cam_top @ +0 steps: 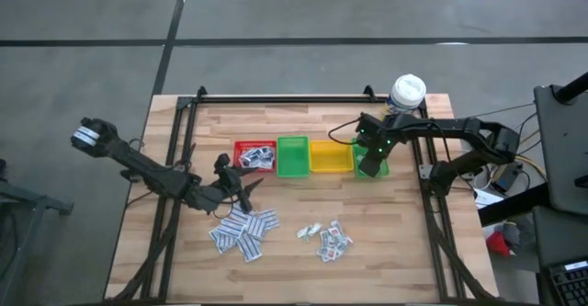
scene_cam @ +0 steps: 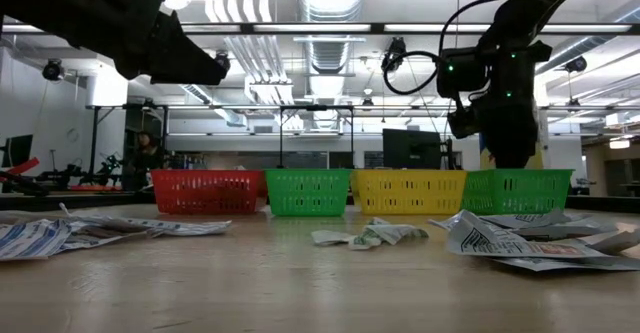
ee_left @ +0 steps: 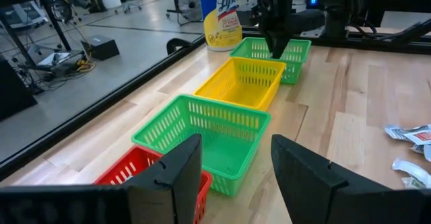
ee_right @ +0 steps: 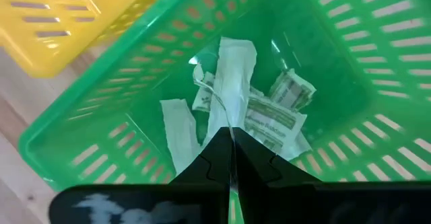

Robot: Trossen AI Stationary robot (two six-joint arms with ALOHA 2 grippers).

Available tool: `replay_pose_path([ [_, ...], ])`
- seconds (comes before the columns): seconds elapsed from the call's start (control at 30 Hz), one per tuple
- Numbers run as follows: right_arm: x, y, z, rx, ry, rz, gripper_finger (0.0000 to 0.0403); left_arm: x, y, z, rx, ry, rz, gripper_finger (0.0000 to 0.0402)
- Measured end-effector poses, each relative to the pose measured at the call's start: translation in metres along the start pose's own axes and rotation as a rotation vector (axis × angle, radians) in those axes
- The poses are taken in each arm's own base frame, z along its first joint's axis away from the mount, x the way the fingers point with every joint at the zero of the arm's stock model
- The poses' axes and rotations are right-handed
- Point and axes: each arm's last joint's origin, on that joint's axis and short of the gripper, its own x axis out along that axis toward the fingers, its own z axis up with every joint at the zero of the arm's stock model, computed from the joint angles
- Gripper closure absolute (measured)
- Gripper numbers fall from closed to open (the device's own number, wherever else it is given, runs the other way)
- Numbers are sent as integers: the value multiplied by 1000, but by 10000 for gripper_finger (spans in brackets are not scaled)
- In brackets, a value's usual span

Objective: Pick & Place First Aid Supplies
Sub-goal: Put the green bandage into the right green basket

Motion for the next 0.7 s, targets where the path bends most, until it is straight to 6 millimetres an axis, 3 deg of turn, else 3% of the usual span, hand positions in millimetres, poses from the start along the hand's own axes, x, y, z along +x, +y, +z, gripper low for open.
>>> replay_pose_path([
  [0.33,0,0,0,-6,0,1,389,0,0,0,-1,1,-3,221],
  [0.7,-1,0,0,-4,3,0,306,0,-1,3,-2,-4,-17,221],
])
